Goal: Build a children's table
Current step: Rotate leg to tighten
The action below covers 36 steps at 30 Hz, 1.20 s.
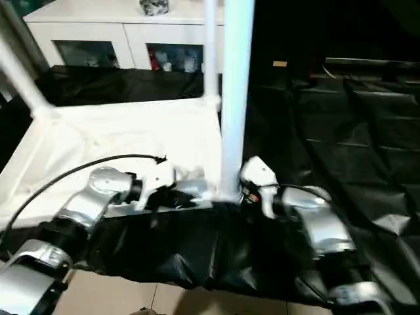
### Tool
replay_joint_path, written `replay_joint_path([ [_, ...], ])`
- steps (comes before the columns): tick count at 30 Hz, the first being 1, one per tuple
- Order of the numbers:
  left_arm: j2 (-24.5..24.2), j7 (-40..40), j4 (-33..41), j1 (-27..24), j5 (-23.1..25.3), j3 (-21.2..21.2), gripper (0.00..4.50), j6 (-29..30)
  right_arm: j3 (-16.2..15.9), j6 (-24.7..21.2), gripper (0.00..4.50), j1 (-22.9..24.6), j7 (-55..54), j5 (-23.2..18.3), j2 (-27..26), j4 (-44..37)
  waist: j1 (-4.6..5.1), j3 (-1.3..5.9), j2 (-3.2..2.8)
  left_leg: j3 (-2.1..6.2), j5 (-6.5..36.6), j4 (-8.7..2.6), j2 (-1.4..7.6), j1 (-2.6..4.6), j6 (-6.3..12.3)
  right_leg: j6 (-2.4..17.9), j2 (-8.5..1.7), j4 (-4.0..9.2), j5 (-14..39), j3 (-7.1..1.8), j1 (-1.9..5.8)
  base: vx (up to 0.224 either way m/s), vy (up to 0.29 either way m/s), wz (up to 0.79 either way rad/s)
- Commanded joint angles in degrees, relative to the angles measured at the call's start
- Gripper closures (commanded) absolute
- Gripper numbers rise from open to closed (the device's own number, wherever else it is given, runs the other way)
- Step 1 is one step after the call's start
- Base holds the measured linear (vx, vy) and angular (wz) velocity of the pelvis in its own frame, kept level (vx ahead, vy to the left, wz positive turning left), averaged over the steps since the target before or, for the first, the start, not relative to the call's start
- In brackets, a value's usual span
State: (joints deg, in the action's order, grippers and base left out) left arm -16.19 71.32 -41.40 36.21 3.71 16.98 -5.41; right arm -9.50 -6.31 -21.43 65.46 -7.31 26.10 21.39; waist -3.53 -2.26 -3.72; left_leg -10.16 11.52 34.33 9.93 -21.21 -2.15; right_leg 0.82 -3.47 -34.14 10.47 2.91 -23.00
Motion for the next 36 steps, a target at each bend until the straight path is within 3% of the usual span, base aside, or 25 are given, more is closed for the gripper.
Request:
replay_joint_path([
  [1,-1.18,1.06,0.82,0.22,-1.03,0.15,4.5,-0.83,-2.21,-0.39,0.94,0.32,5.38,-1.79,0.79,-1.44,-0.31,3.42,1.18,0.86,7.43,-3.56,3.34,0.26,6.74,15.12,-4.91,3.51,7.51,-2.3,3.3,0.0,0.0,0.0],
  [4,-1.49,1.7,0.76,0.19,-1.2,0.21,4.5,-1.02,-2.66,0.41,1.25,0.2,6.2,-1.53,0.98,-1.08,-0.53,3.45,0.97,0.9,7.16,-3.6,3.46,0.29,6.52,15.05,-4.89,3.5,7.55,-2.29,3.17,0.0,0.0,0.0],
  [10,-1.91,2.89,0.99,-0.3,-1.3,0.13,4.5,-1.31,-2.73,0.96,1.67,-0.1,7.1,-1.9,0.8,-0.63,-0.6,3.48,1.08,0.92,6.86,-3.58,3.37,0.25,6.14,15.13,-4.88,3.41,7.03,-2.27,3.26,0.0,0.0,0.0],
  [19,-1.87,1.17,1.04,-1.16,-0.91,0.62,4.5,-1.7,-2.69,-0.22,1.78,2.49,4.98,-2.15,-0.16,-2.31,-0.68,3.41,1.21,0.89,7.02,-3.64,3.45,0.31,6.17,14.6,-4.88,3.55,8.06,-2.29,3.17,0.0,0.0,0.0],
  [21,0.27,-4.78,0.17,-0.75,0.67,0.44,4.5,-0.98,-2.05,-0.35,1.78,3.62,-3.31,0.36,-2.96,-1.88,-0.53,3.25,1.41,0.89,7.45,-3.78,3.47,0.32,5.71,14.33,-4.87,3.69,9.13,-2.34,3.03,0.0,0.0,0.0],
  [23,2.21,-9.24,-0.71,-0.25,1.72,0.3,4.5,-0.31,-0.82,0.03,1.8,3.44,-10.9,2.32,-5.78,-0.14,-0.23,2.95,1.29,0.98,9.63,-4.12,3.28,0.51,4.12,13.34,-4.91,4.22,13.76,-2.3,2.77,0.0,0.0,0.0],
  [24,4.72,-13.05,-1.38,0.18,1.94,-0.04,4.5,0.73,0.67,-0.59,1.8,2.91,-17.7,3.23,-8.86,1.55,0.45,2.68,1.36,1.13,12.4,-4.43,3.07,0.74,2.2,11.59,-4.98,4.92,20.29,-2.24,2.76,0.0,0.0,0.0],
  [26,7.72,-16.89,-1.84,0.53,2.66,0.32,4.5,1.31,2.24,-1.46,1.8,2.41,-24.42,3.39,-12.61,2.77,0.95,2.64,1.31,1.39,13.56,-4.62,3.05,0.68,1.33,10.51,-5.02,5.15,22.87,-2.29,2.75,0.0,0.0,0.0],
  [28,9.46,-18.91,-2.13,0.79,3.16,0.7,4.5,1.68,2.91,-1.95,1.8,2.07,-28.38,3.63,-14.87,3.26,1.32,2.72,1.39,1.42,14.55,-4.71,3.09,0.9,1.09,10.2,-4.89,5.27,22.43,-2.41,2.62,0.0,0.0,0.0],
  [30,12.38,-21.87,-2.58,1.31,3.75,1.26,4.5,2.66,3.53,-2.45,1.8,1.0,-36.38,5.3,-18.82,4.5,1.65,2.63,0.99,1.31,14.9,-4.64,2.85,0.94,1.1,10.41,-4.84,5.42,21.75,-2.55,2.39,0.0,0.0,0.0],
  [31,13.92,-23.15,-2.66,1.47,4.1,1.71,4.5,3.03,4.09,-3.06,1.8,0.16,-41.34,6.19,-21.18,5.38,1.81,2.66,1.11,1.42,14.68,-4.74,2.7,0.67,1.1,10.17,-4.94,5.36,22.29,-2.53,2.66,0.0,0.0,0.0],
  [33,15.71,-24.36,-2.44,1.39,4.6,2.04,4.5,3.46,4.5,-3.0,1.8,-0.66,-43.54,5.87,-23.87,5.96,1.95,2.66,0.54,1.46,15.34,-4.72,2.69,0.88,0.85,9.54,-4.94,5.54,23.38,-2.58,2.49,0.0,0.0,0.0],
  [36,16.52,-24.58,-1.7,1.09,4.92,2.28,4.5,3.61,3.7,-1.39,1.8,-0.78,-43.21,6.31,-24.83,5.43,1.9,2.6,0.66,1.43,16.11,-4.85,2.7,1.04,1.42,9.3,-4.85,5.77,23.28,-2.66,2.49,0.0,0.0,0.0],
])
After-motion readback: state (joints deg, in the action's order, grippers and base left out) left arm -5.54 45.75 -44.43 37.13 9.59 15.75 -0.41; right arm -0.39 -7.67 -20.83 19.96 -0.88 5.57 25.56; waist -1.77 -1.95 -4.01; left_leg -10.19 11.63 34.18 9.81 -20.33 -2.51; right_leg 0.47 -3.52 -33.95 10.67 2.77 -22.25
